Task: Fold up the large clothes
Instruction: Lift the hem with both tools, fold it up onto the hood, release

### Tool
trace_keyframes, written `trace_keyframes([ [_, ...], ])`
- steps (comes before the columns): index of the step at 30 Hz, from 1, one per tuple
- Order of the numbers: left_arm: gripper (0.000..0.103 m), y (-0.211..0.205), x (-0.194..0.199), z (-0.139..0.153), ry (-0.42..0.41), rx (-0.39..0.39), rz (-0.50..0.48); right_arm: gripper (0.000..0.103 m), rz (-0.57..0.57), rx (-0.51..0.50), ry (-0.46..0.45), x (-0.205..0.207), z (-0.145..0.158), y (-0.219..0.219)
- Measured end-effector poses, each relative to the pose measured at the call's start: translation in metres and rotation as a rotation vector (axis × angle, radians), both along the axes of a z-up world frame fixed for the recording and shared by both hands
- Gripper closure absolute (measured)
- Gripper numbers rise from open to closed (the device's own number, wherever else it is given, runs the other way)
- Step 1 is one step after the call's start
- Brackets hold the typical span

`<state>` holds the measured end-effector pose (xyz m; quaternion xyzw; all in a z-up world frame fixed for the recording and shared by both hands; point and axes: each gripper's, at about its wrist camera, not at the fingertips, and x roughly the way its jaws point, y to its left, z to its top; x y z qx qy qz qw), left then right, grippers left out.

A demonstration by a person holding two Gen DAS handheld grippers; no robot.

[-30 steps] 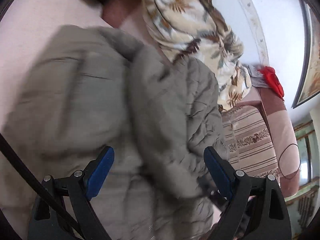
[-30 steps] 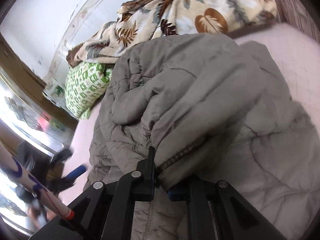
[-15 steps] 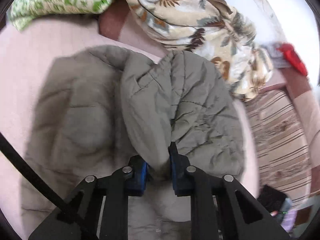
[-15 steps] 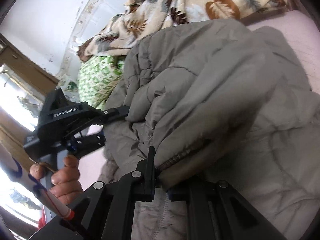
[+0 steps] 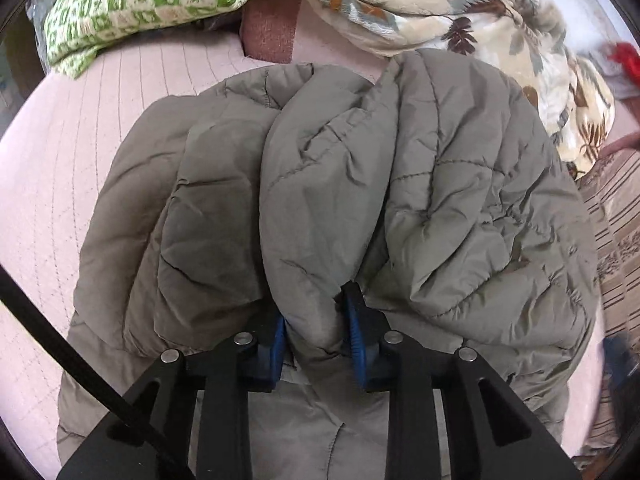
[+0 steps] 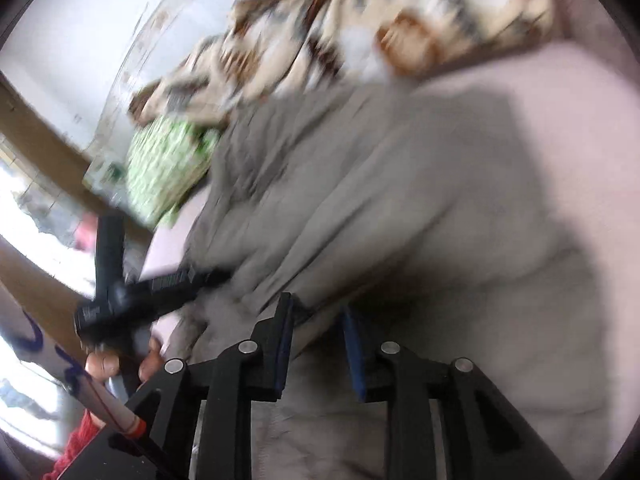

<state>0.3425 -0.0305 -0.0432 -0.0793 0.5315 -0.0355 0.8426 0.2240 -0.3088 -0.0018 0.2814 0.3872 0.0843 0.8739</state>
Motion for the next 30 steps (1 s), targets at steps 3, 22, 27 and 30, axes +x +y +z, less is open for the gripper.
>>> trace_keyframes([
  [3,0.076,-0.002,-0.005,0.009,0.012,0.011,0.006,0.073,-0.105,0.031,-0.103,0.001,0.012,-0.020],
  [22,0.046,-0.084,0.070,0.075,-0.100,-0.074,-0.068,0.076,0.066,0.091,0.104,0.057,-0.069,0.016],
  [27,0.046,-0.074,0.109,0.012,0.021,0.009,0.015,0.076,0.082,0.082,0.100,0.059,-0.069,0.020],
  [30,0.045,-0.083,0.111,0.000,-0.015,0.079,-0.022,0.076,0.098,0.088,0.099,0.061,-0.071,0.021],
])
